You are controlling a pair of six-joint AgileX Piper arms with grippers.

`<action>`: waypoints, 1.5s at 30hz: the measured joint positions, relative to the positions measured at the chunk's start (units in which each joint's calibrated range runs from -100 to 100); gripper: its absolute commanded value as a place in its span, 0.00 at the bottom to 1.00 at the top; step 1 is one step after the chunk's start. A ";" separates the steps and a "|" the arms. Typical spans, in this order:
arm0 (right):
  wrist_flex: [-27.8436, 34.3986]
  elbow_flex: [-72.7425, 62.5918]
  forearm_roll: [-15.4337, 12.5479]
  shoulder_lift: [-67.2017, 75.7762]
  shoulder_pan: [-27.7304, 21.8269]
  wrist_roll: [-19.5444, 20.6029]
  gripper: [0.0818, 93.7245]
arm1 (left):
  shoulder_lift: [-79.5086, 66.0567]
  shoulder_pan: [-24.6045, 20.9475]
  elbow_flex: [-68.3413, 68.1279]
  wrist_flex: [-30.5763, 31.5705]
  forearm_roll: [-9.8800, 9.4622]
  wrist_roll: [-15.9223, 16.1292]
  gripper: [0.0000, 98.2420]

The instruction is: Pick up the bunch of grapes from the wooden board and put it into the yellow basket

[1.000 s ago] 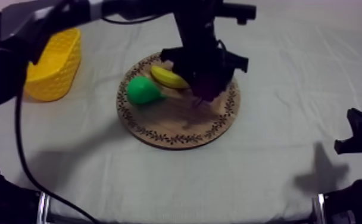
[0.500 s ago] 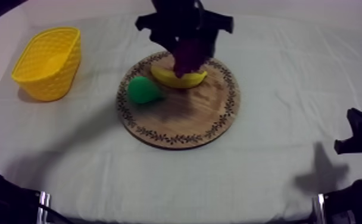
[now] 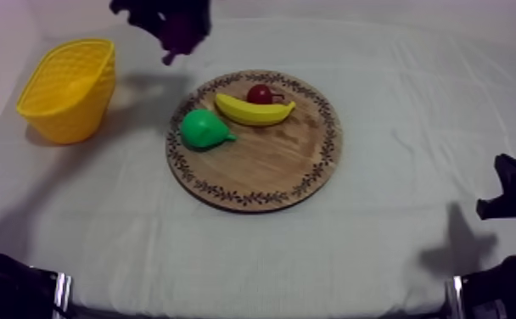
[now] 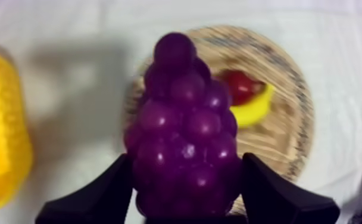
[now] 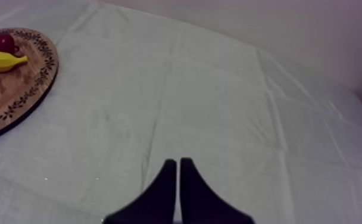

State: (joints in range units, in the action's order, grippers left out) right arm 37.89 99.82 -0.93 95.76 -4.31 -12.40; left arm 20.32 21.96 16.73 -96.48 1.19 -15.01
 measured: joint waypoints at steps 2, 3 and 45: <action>0.00 0.00 0.00 0.00 0.00 0.00 0.00 | -0.99 -2.23 -0.99 -0.08 -0.14 0.74 0.48; 0.00 0.00 0.00 0.00 0.00 0.00 0.00 | -1.32 -3.12 -1.41 -0.08 -0.29 1.04 0.48; 0.00 0.00 0.00 0.00 0.00 -0.03 0.00 | 5.62 -23.27 -7.42 3.42 -1.97 6.77 0.50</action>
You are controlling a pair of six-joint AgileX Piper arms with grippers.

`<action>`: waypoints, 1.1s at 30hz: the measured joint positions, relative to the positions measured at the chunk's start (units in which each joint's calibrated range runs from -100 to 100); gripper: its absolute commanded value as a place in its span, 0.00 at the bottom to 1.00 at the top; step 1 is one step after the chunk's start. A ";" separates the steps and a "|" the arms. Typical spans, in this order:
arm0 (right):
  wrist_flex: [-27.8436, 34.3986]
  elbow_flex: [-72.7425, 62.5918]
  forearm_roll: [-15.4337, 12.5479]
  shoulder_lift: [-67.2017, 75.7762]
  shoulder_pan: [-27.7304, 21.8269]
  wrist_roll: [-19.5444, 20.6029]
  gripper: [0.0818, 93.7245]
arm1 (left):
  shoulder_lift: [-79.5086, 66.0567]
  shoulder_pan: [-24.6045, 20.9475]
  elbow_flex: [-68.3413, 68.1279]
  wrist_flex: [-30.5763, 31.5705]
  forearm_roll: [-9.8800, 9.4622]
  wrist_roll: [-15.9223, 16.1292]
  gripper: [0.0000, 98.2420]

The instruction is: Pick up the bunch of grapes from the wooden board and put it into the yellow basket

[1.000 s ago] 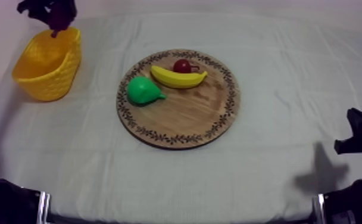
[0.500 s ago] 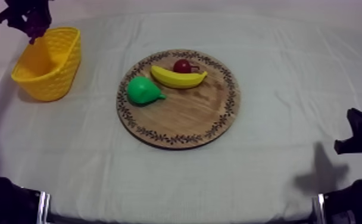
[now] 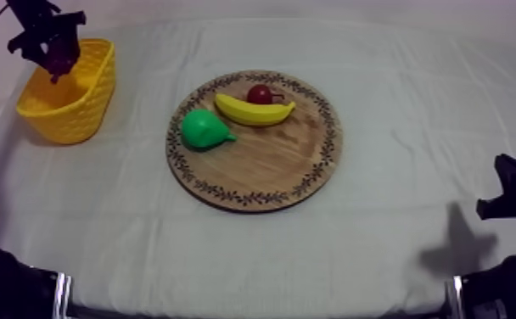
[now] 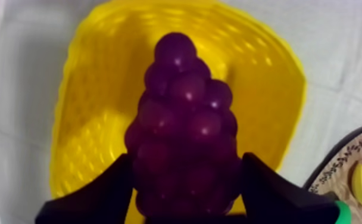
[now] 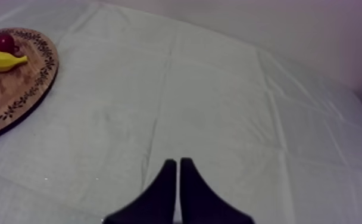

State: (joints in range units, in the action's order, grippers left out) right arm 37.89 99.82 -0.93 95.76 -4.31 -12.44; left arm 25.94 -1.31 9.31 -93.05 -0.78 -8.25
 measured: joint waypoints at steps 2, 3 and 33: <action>0.00 0.00 0.00 0.00 0.00 0.00 0.00 | 1.04 -0.06 -0.38 0.53 0.05 0.00 0.51; 0.00 0.00 0.00 0.00 0.00 0.00 0.00 | 1.52 -0.11 -0.52 0.75 0.11 0.00 0.52; 0.00 0.00 0.00 0.00 0.00 0.00 0.00 | -4.92 -0.37 -9.53 7.35 2.34 2.44 0.78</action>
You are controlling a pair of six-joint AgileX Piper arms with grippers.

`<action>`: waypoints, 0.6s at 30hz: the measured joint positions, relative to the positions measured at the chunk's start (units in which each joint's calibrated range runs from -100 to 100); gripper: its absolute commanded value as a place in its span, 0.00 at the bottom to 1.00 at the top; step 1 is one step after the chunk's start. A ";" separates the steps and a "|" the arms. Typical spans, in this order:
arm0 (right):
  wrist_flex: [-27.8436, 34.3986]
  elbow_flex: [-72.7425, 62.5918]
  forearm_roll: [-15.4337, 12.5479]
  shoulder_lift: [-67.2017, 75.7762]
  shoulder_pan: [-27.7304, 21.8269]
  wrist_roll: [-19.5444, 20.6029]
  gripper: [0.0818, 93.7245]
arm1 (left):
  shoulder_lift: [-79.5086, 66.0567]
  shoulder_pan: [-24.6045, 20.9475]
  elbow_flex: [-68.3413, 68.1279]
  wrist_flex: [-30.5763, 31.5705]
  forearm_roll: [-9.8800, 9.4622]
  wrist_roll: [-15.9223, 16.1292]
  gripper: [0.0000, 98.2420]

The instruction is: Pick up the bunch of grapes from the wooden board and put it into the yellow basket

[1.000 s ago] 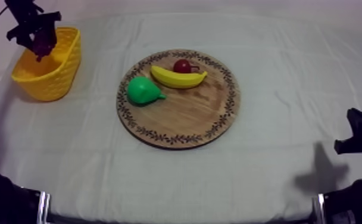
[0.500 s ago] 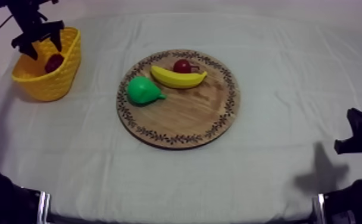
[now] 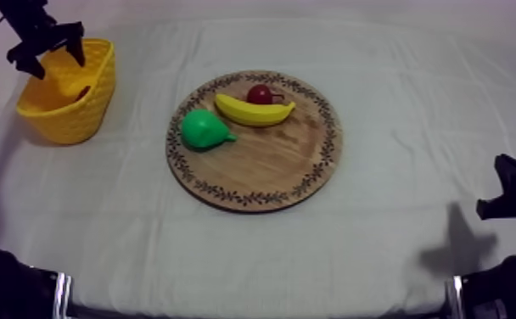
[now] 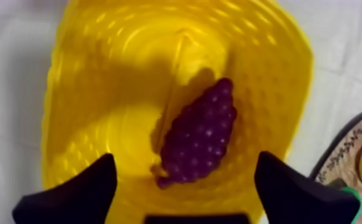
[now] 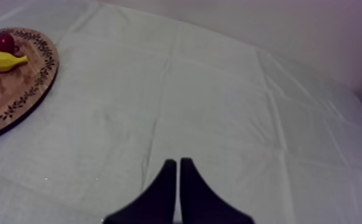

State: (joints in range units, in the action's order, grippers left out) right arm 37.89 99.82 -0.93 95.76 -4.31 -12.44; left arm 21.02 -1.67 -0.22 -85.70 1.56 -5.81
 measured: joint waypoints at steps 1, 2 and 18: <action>0.00 0.00 0.00 0.00 0.00 0.00 0.00 | -1.24 0.21 -0.80 0.14 0.00 0.07 0.76; 0.00 0.00 0.00 0.00 0.00 0.00 0.00 | -2.56 0.41 -1.68 0.64 0.00 0.11 0.75; 0.00 0.00 0.00 0.00 0.00 0.00 0.00 | -29.61 0.02 -23.35 9.79 0.95 1.16 0.36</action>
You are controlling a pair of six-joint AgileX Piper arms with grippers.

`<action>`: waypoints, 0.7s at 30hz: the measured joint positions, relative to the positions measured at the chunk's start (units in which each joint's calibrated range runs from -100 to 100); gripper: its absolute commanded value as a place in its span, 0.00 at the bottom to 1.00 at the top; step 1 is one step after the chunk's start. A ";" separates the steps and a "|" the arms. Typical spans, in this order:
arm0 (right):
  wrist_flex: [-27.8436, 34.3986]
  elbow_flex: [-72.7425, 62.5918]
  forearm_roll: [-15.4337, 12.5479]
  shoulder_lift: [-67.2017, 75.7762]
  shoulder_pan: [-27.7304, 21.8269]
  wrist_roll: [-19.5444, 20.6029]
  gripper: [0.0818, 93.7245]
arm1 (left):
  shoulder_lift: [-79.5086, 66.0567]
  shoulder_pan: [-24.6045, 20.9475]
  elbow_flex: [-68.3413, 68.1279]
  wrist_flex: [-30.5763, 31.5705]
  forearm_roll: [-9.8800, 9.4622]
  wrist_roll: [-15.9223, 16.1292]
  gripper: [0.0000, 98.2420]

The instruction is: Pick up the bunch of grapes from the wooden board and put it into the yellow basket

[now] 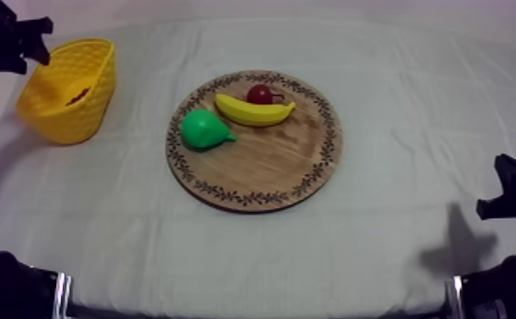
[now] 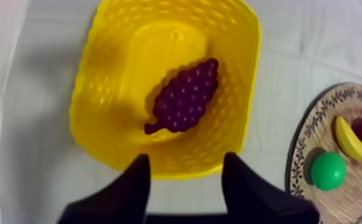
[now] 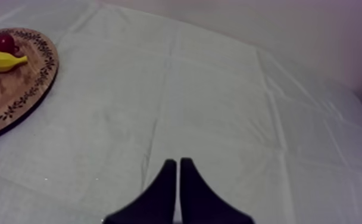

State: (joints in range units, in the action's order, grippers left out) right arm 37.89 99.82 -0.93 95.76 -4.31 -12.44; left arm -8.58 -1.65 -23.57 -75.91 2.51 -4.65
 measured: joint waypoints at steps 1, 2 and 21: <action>0.00 0.00 0.00 0.00 0.00 0.00 0.00 | -2.11 0.04 -1.82 0.75 0.00 0.13 0.33; 0.00 0.00 0.00 0.00 0.00 0.00 0.00 | -3.83 0.10 -3.26 1.55 0.00 0.16 0.30; 0.00 0.00 0.00 0.00 0.00 0.00 0.00 | -41.36 5.06 -36.87 20.32 0.75 2.80 0.00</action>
State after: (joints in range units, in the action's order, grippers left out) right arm 37.89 99.82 -0.93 95.76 -4.31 -12.44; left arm -49.94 3.41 -60.44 -55.59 3.26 -1.85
